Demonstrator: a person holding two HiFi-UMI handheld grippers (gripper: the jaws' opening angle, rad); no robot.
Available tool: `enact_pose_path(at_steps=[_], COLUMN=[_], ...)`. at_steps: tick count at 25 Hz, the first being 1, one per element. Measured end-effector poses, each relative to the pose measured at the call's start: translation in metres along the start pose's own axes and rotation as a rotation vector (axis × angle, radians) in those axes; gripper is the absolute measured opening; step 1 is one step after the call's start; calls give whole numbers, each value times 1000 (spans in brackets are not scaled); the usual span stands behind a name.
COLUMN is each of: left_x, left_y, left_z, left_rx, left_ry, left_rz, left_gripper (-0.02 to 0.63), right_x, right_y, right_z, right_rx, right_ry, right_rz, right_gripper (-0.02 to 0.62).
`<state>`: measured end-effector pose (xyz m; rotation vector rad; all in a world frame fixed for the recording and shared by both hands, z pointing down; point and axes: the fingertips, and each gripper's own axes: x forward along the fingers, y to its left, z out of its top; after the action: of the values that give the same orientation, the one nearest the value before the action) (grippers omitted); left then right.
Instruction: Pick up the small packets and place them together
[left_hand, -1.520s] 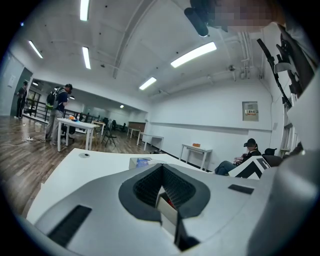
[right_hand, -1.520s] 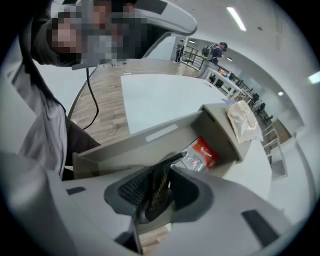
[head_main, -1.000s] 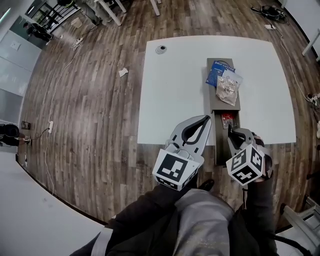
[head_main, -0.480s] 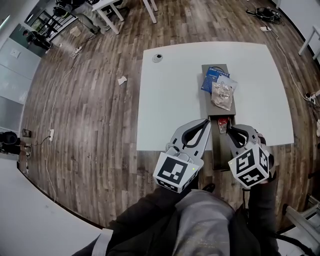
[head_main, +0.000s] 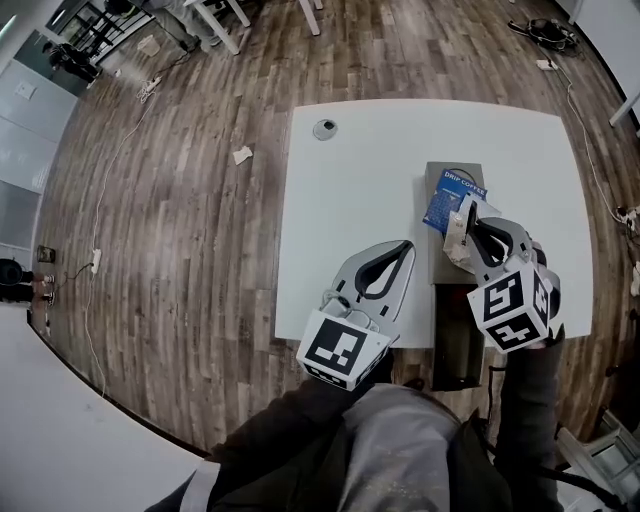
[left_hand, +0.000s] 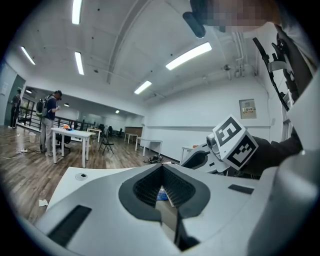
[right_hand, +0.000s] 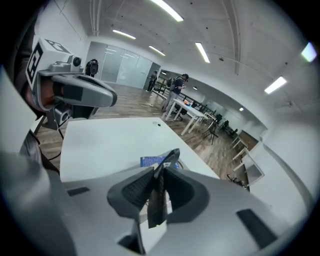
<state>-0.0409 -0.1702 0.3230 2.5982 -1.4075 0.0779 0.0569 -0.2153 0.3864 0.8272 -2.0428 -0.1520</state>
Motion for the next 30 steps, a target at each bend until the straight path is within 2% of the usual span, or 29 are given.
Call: enact_pose_path(at_steps=[8,13,17,30], left_x=[15,21,22,25], left_y=[26,31,37,24], left_z=[-19,-21,-21,-20], left_rx=[-63,-58,-60,-50], left_ry=[52,39,55,58], left_rz=[-3,-15,-9,-43], left_gripper=[2,2,2,2], right_x=[37,42,43,21], right_y=[6,9,9,-1], right_z=[-7,-8,-5,-6], right_rx=[7,42,69,129], right_ry=[57,67,51,6], right_rz=[55,91,110,52], right_gripper=[82,174,187,187])
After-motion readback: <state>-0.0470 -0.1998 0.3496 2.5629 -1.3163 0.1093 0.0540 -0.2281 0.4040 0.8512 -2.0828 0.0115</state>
